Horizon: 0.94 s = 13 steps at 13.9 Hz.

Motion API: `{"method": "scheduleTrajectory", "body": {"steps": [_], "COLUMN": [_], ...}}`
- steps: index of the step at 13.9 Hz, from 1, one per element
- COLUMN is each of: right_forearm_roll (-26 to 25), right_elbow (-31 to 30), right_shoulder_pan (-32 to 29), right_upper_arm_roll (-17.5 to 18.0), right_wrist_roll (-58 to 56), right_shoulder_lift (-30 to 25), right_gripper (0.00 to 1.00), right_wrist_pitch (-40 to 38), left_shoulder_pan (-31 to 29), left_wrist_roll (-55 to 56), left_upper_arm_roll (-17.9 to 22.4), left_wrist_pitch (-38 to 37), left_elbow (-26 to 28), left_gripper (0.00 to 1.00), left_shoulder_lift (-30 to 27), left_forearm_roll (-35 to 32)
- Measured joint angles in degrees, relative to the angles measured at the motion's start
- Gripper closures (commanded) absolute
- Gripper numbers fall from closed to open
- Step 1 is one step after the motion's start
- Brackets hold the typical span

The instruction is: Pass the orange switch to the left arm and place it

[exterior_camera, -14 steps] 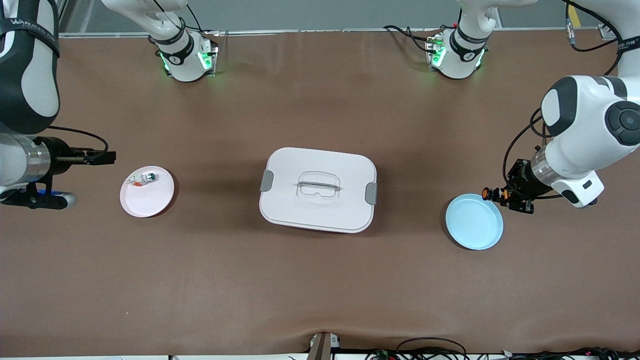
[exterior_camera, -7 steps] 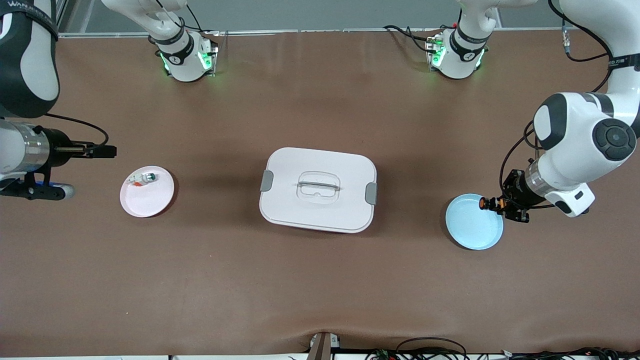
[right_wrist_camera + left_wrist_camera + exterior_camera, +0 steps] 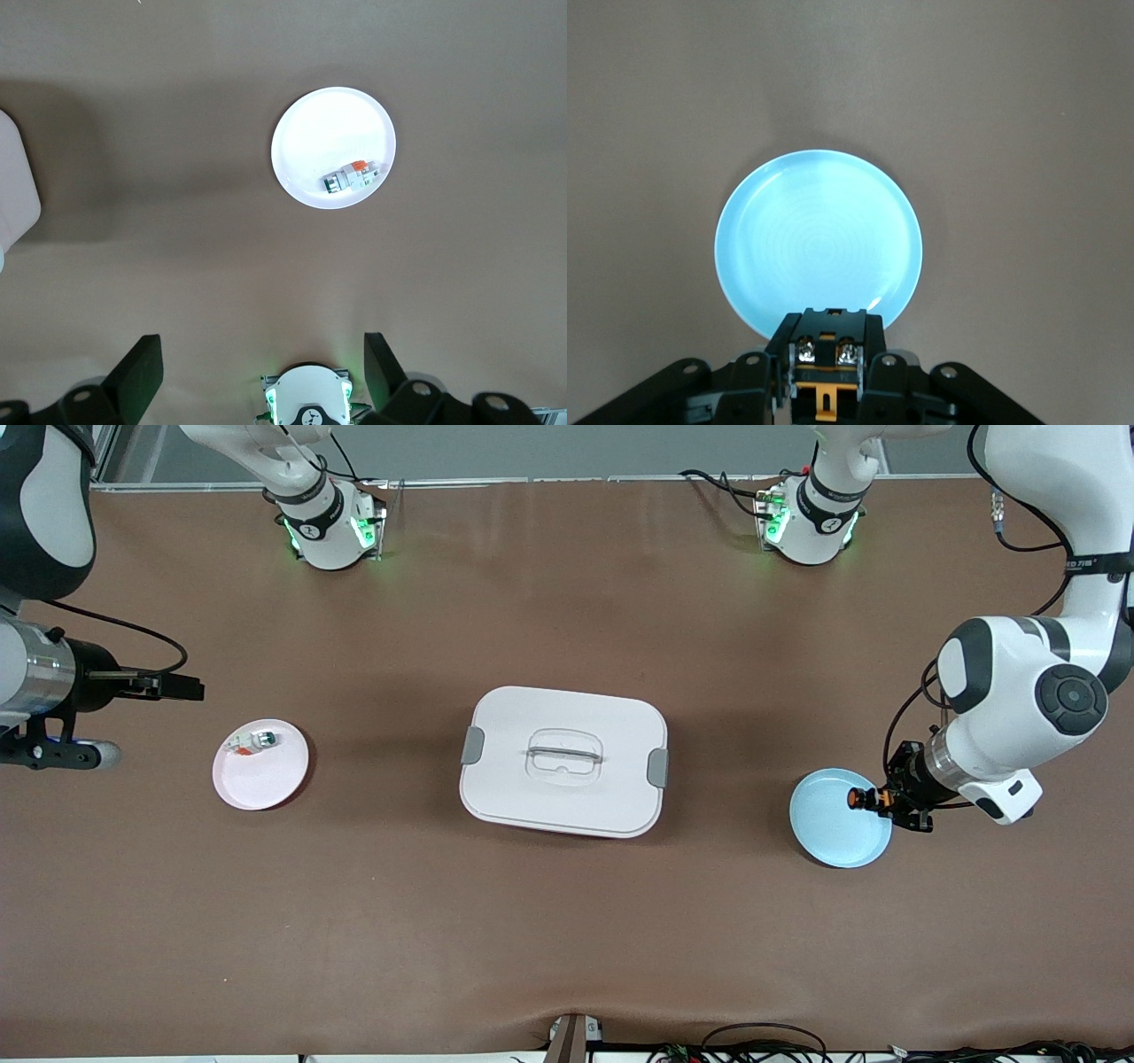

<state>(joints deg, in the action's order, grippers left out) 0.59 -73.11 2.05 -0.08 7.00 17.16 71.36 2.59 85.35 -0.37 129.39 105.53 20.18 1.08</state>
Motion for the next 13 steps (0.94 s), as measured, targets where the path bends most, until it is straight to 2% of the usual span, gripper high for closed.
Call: {"method": "scheduleTrajectory", "body": {"steps": [8, 13], "right_forearm_roll": [2.54, 2.54], "right_elbow": [-0.21, -4.67], "right_shoulder_pan": [-3.09, -2.20], "right_upper_arm_roll": [-0.47, 0.02], "right_wrist_roll": [-0.01, 0.00], "right_shoulder_lift": [-0.79, -5.51], "right_gripper": [0.00, 0.00], "right_wrist_pitch": [0.26, 5.67], "left_shoulder_pan": [-0.54, -0.64], "left_wrist_roll": [0.00, 0.00], "left_upper_arm_roll": [0.01, 0.46], "left_wrist_pitch": [2.88, 3.57], "left_elbow": [-0.12, -0.99], "left_gripper": [1.00, 1.00], "left_shoulder_lift": [5.25, 8.83], "left_forearm_roll": [0.00, -1.17]}}
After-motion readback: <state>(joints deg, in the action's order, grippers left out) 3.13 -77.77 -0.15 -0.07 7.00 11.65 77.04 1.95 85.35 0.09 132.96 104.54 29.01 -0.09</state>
